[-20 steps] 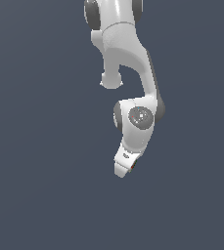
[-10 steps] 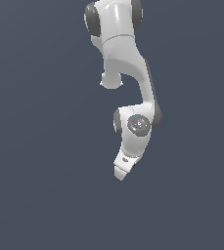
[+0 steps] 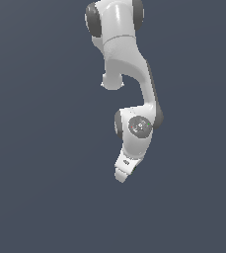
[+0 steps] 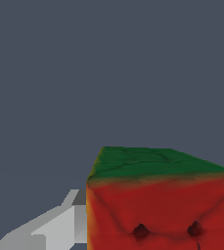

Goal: Pick up the object and move it to a goal position.

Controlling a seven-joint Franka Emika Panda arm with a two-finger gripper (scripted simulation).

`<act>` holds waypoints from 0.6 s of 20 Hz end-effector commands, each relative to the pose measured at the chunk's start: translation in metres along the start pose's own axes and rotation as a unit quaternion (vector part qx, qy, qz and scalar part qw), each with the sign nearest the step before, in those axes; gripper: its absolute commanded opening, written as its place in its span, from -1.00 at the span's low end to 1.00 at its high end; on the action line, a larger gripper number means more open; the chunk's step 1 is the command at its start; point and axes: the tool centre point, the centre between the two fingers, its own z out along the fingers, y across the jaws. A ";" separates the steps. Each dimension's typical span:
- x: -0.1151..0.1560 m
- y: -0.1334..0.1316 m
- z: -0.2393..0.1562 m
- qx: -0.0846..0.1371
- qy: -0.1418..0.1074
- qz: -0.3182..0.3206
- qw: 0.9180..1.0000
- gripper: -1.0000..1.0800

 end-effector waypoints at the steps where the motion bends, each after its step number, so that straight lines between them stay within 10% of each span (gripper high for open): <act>1: 0.000 0.000 0.000 0.000 0.000 0.000 1.000 -1.00; 12: -0.013 0.009 -0.038 0.000 0.000 0.000 1.000 -1.00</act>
